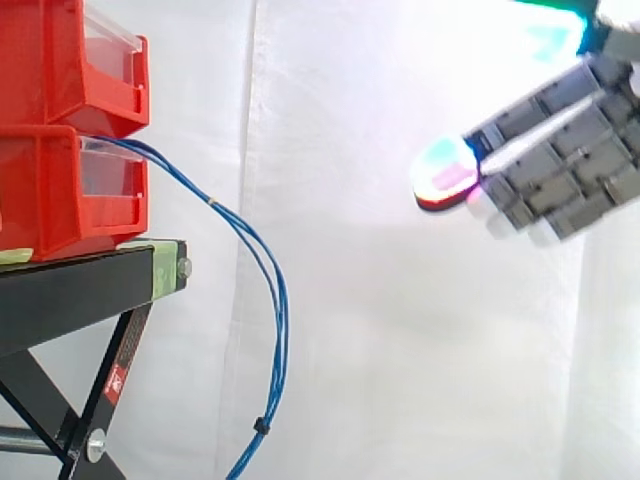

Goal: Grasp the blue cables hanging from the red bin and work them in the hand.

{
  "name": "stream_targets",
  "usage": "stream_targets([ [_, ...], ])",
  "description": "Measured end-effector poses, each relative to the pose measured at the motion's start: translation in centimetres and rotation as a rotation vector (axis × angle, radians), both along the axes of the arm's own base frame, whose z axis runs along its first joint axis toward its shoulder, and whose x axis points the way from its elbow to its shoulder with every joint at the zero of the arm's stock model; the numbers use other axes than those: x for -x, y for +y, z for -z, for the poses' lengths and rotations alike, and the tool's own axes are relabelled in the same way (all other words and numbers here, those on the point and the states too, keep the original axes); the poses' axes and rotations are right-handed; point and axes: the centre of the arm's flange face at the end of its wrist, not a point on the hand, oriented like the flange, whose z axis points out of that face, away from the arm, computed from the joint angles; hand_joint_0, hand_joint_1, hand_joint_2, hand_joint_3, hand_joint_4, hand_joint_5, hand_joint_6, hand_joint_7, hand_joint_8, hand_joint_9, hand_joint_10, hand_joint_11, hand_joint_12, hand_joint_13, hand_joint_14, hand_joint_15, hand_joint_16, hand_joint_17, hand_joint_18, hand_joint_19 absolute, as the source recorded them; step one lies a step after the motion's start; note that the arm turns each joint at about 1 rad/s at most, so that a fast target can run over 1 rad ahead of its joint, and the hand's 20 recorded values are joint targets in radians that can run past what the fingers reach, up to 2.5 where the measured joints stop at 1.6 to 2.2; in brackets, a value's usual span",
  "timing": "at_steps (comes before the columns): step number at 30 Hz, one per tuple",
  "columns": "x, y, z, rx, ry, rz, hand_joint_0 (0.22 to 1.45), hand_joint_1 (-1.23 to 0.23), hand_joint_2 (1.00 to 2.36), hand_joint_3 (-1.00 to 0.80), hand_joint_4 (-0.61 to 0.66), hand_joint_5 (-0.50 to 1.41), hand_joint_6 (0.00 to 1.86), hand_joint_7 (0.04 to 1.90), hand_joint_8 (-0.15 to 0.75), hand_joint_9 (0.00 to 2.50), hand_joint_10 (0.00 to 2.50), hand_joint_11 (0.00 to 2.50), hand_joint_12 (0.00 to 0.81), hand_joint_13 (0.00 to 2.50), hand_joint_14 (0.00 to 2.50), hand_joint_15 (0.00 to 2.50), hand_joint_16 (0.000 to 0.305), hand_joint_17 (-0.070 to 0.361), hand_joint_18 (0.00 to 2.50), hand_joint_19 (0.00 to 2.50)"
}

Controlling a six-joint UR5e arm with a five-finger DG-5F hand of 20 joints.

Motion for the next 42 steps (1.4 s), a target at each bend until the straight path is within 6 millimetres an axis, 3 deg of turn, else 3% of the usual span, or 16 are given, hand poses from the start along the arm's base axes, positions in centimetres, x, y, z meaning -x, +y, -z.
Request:
stream_targets([
  [5, 2.0, -0.4, 4.8, -0.057, -0.013, 0.027, 0.83, -0.46, 1.0, -0.95, 0.22, -0.18, 0.01, 0.7, 0.283, 0.15, 0.0, 0.22, 0.338, 0.0, 0.01, 0.23, 0.06, 0.134, 0.0, 0.25],
  [11, 4.4, -1.3, 10.0, -0.002, -0.018, 0.099, 0.83, -0.46, 1.0, -0.95, 0.23, -0.17, 0.01, 0.7, 0.285, 0.16, 0.0, 0.22, 0.338, 0.0, 0.01, 0.23, 0.06, 0.134, 0.0, 0.26],
  [16, 3.4, -1.3, 13.3, 0.018, -0.045, 0.138, 0.83, -0.46, 1.0, -0.95, 0.23, -0.17, 0.01, 0.71, 0.286, 0.16, 0.0, 0.22, 0.339, 0.0, 0.01, 0.23, 0.06, 0.135, 0.0, 0.26],
  [21, 0.2, -0.5, 16.3, -0.029, -0.1, 0.148, 0.83, -0.46, 1.0, -0.95, 0.23, -0.16, 0.01, 0.71, 0.288, 0.16, 0.0, 0.23, 0.34, 0.0, 0.01, 0.23, 0.06, 0.135, 0.0, 0.27],
  [30, -9.7, 2.1, 17.0, -0.121, -0.317, 0.12, 0.83, -0.46, 1.0, -0.94, 0.24, -0.16, 0.01, 0.71, 0.29, 0.17, 0.0, 0.23, 0.345, 0.0, 0.01, 0.24, 0.06, 0.135, 0.0, 0.28],
  [33, -12.6, 3.1, 16.4, -0.135, -0.352, 0.096, 0.83, -0.46, 1.0, -0.95, 0.24, -0.15, 0.01, 0.71, 0.29, 0.17, 0.01, 0.23, 0.352, 0.0, 0.01, 0.25, 0.06, 0.135, 0.0, 0.29],
  [38, -15.4, 4.2, 14.3, -0.107, -0.379, 0.072, 0.83, -0.47, 1.0, -0.94, 0.24, -0.14, 0.01, 0.71, 0.295, 0.21, 0.0, 0.23, 0.37, 0.0, 0.01, 0.28, 0.061, 0.138, 0.0, 0.31],
  [42, -16.0, 4.7, 13.6, -0.091, -0.384, 0.065, 0.83, -0.47, 1.0, -0.93, 0.25, -0.11, 0.01, 0.71, 0.331, 0.42, 0.01, 0.36, 0.396, 0.14, 0.01, 0.31, 0.063, 0.142, 0.0, 0.33],
])
